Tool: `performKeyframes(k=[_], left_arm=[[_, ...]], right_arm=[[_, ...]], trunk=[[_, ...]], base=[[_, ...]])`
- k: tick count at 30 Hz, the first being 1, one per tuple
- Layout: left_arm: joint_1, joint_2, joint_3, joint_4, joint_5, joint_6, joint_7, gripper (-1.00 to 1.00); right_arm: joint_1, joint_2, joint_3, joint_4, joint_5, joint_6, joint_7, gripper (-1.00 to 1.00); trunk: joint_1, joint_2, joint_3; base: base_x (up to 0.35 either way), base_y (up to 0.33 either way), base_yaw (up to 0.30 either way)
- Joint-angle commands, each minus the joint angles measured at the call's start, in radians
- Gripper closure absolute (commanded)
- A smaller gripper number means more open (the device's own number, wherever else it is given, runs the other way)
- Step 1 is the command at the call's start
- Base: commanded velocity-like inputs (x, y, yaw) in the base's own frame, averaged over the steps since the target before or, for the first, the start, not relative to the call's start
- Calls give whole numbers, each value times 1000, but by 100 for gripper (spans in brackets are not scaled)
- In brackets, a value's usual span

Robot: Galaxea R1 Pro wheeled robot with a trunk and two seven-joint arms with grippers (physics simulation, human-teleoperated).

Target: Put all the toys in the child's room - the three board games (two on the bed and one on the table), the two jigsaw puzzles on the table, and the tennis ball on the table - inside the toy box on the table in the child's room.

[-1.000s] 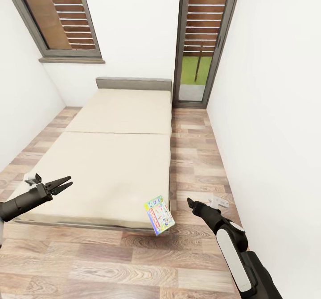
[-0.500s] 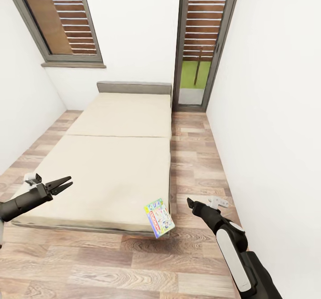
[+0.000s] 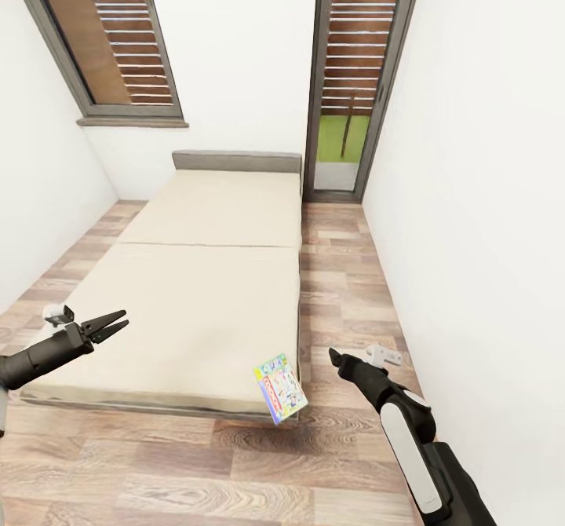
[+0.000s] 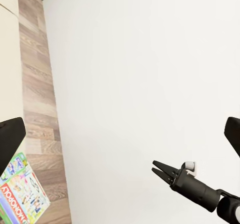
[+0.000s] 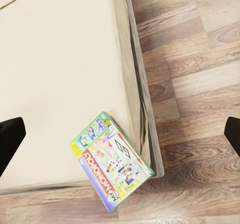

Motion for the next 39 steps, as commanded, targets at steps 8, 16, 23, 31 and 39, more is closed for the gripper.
performKeyframes(k=[8, 16, 23, 31, 39], left_arm=[[-1, 0, 1, 1, -3, 11, -4, -100], [-1, -3, -6, 0, -3, -14, -4, -100], [-1, -5, -11, 1, -4, -26, -4, -100], [-1, -6, -14, 1, -5, -24, -6, -100], [-1, -7, -15, 1, -5, -22, -6, -100]], right_arm=[[-1, 0, 1, 12, -11, 1, -10, -100], [-1, 0, 0, 23, -11, 2, -10, -100], [0, -1, -1, 24, -11, 2, -10, -100], [0, 0, -1, 24, -11, 2, -10, -100], [0, 0, -1, 24, -11, 2, -10, -100]], trunk=[[1, -2, 12], [1, -2, 25], [1, -2, 36], [1, -2, 50], [20, -37, 47]], base=[[0, 0, 0], [0, 0, 0], [0, 0, 0], [0, 0, 0], [0, 0, 0]])
